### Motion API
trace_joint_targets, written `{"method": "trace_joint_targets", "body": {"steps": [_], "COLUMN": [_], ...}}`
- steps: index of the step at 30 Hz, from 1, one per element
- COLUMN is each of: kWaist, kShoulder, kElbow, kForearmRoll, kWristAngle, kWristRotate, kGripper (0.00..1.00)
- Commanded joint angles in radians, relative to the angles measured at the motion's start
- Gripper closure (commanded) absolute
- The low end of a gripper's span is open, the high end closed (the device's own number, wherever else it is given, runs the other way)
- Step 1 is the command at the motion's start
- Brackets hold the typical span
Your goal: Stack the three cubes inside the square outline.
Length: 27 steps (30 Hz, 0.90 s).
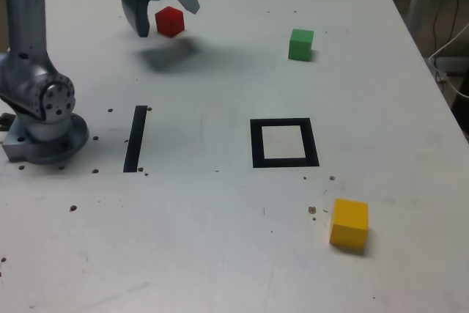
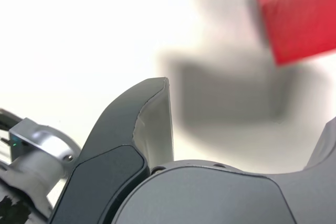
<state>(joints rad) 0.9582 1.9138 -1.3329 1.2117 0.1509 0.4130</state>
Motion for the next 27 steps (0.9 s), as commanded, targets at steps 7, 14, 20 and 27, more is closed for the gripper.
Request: {"method": "trace_joint_targets", "body": {"steps": [7,14,20,27], "kWaist": [0.038,0.046,0.057,0.082], "kShoulder": [0.087,0.155,0.217,0.277], "kElbow": [-0.099,-0.173,-0.231,-0.314], "kForearmRoll": [0.026,0.053,0.078,0.143], "kWristAngle": [0.001,0.001,0.001,0.001], "kWristRotate": [0.004,0.004,0.004,0.004], "kGripper": [0.01,0.01,0.03,0.12]}}
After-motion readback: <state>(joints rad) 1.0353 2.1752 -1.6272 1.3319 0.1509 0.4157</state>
